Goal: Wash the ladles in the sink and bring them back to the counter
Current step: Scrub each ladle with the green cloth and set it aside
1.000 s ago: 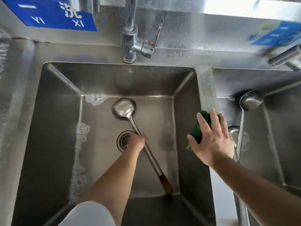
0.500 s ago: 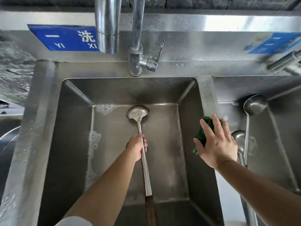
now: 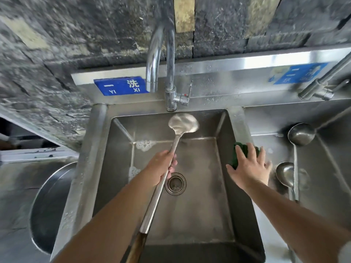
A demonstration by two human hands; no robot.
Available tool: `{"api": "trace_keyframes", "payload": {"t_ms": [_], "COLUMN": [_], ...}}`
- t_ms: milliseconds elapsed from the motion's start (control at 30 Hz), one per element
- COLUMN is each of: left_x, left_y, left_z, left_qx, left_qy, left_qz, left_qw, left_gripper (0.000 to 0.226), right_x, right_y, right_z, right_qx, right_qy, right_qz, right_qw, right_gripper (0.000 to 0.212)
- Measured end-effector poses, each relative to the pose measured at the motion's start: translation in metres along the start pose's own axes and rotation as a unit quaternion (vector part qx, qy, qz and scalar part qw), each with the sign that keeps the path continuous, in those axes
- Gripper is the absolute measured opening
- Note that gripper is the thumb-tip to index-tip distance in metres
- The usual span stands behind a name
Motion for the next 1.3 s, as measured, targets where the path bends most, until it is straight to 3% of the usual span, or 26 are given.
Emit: {"api": "trace_keyframes", "payload": {"t_ms": [200,333,400,500,567,700,800,900,1167,1300], "left_x": [-0.032,-0.041,-0.052,-0.070,-0.079,-0.105,-0.128,-0.143,-0.178,-0.190], "left_y": [-0.074,-0.123,-0.146,-0.172,-0.182,-0.209,-0.223,-0.232,-0.270,-0.289], "left_z": [0.019,0.041,0.051,0.061,0.069,0.093,0.110,0.117,0.103,0.084], "left_qx": [0.046,0.087,0.094,0.084,0.077,0.064,0.004,-0.051,-0.131,-0.154], "left_qy": [0.140,0.140,0.164,0.219,0.254,0.307,0.372,0.431,0.430,0.434], "left_qz": [0.038,0.050,0.089,0.143,0.162,0.179,0.195,0.217,0.322,0.333], "left_qw": [0.988,0.985,0.978,0.962,0.950,0.933,0.907,0.874,0.833,0.823], "left_gripper": [0.021,0.025,0.025,0.020,0.018,0.016,0.023,0.022,0.018,0.021], "right_x": [-0.004,0.005,0.010,0.005,0.011,0.065,0.110,0.129,0.158,0.169], "right_y": [-0.036,-0.077,-0.103,-0.141,-0.162,-0.210,-0.216,-0.222,-0.243,-0.244], "right_z": [-0.010,-0.041,-0.068,-0.123,-0.164,-0.257,-0.265,-0.263,-0.337,-0.384], "right_qx": [0.020,0.043,-0.005,-0.118,-0.181,-0.355,-0.330,-0.311,-0.327,-0.228], "right_qy": [0.028,0.052,0.159,0.361,0.404,0.204,-0.005,-0.107,-0.122,-0.063], "right_qz": [-0.085,-0.149,-0.172,-0.161,-0.177,-0.296,-0.313,-0.306,-0.301,-0.307], "right_qw": [0.996,0.987,0.972,0.911,0.879,0.863,0.890,0.894,0.888,0.922], "right_gripper": [0.042,0.042,0.044,0.052,0.058,0.055,0.054,0.053,0.055,0.062]}}
Point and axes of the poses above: each hand's wrist, its own y-axis towards the middle knuckle, its own z-axis out of the palm, x = y × z, the point moved 8 cm from there along y, towards the middle knuckle, and after that the axes turned 14 degrees about x, right-handed, at the moved point
